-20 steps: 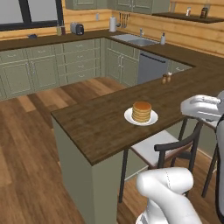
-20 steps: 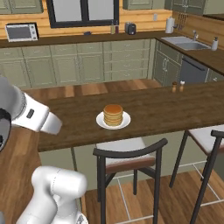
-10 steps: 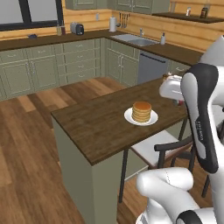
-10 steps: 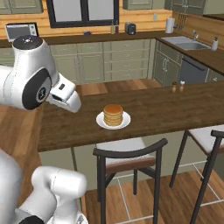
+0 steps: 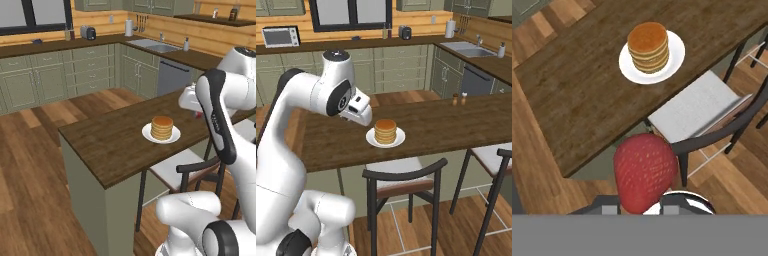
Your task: Take the strawberry from the fridge and place it on top of the pancake, located on the dining counter.
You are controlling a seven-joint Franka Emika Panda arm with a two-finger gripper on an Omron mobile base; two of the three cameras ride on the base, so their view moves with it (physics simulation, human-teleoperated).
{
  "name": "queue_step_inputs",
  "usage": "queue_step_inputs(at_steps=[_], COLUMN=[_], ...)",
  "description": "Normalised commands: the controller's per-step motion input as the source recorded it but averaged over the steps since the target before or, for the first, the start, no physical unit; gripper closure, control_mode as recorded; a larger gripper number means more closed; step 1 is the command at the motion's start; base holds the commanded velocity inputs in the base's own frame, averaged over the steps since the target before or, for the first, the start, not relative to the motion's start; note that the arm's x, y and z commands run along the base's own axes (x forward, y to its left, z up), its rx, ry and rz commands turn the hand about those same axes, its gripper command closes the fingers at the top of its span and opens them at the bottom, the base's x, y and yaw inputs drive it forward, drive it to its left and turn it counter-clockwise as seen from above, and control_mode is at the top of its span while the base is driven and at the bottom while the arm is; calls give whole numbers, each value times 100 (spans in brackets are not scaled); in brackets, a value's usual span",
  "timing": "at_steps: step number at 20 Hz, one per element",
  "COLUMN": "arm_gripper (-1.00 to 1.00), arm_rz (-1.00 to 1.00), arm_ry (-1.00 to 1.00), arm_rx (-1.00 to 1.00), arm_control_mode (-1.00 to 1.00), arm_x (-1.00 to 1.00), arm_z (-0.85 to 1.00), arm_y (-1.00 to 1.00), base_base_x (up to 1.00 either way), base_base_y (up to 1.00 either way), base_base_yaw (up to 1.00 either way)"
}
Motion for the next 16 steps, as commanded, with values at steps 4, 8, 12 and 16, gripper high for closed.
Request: queue_step_inputs(at_steps=[4, 8, 12, 16], arm_gripper=[100, 100, 100, 100], arm_rz=[0, 0, 0, 0], arm_ry=[-11, -2, 7, 16], arm_rx=[0, 0, -1, -3], arm_control_mode=[-100, -100, -100, -100], arm_x=[49, 64, 82, 86], arm_z=[-53, -30, -11, -22], arm_y=[-24, -21, -3, 0], base_base_x=[0, 0, 0, 0], base_base_y=[0, 0, 0, 0], base_base_yaw=[0, 0, 0, 0])
